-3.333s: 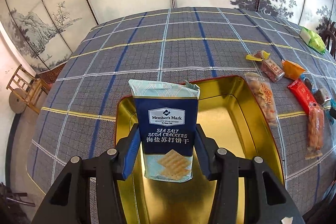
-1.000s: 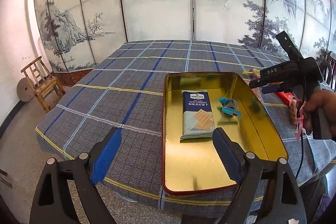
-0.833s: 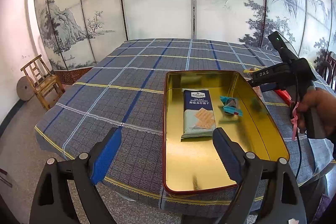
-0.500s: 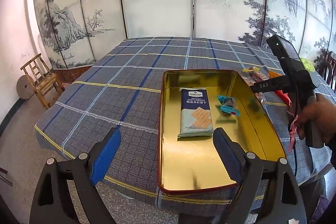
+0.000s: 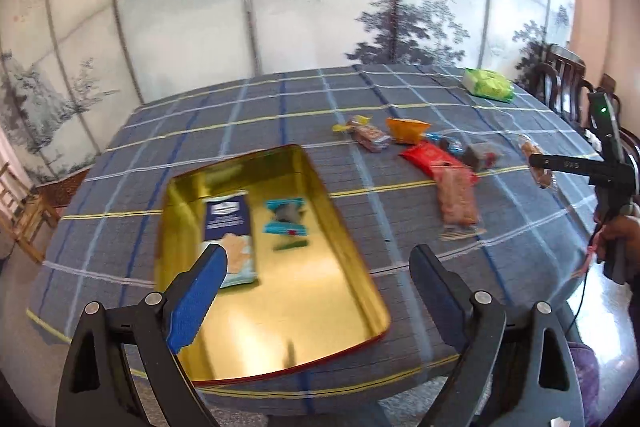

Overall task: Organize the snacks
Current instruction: 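Grasp the dark grey block pack with the left tool while right holds the twist pack, then carry the grey block pack into the tin and open the left tool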

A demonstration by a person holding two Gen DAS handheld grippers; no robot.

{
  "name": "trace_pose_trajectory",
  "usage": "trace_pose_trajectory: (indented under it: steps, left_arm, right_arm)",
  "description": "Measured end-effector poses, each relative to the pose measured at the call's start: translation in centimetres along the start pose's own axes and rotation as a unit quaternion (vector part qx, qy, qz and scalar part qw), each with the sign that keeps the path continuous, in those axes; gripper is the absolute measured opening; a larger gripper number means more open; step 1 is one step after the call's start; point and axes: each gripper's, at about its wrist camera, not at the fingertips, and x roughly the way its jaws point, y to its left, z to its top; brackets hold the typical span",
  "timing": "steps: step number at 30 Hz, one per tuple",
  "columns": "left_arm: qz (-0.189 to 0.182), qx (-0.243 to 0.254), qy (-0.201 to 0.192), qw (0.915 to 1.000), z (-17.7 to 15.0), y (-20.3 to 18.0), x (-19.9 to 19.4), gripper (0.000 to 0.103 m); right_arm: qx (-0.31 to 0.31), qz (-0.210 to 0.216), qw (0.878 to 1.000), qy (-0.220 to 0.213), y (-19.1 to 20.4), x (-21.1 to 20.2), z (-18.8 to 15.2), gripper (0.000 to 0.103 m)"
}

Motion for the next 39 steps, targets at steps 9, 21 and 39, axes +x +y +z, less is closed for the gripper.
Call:
trace_pose_trajectory:
  steps: [9, 21, 39]
  left_arm:
    - [-0.071, 0.049, 0.054, 0.9948, 5.0, -8.9, 7.2, 0.091]
    - [-0.145, 0.215, 0.014, 0.9657, 10.8, -17.3, 11.5, 0.091]
    - [-0.198, 0.340, 0.168, 0.9040, 11.7, -23.1, 24.1, 0.031]
  right_arm:
    - [0.001, -0.049, 0.999, 0.002, -6.3, 0.9, -1.1, 0.040]
    - [0.005, -0.042, 0.999, 0.000, -9.0, 2.3, 0.0, 0.040]
    - [0.016, -0.022, 1.000, -0.014, -9.5, 2.1, -0.3, 0.040]
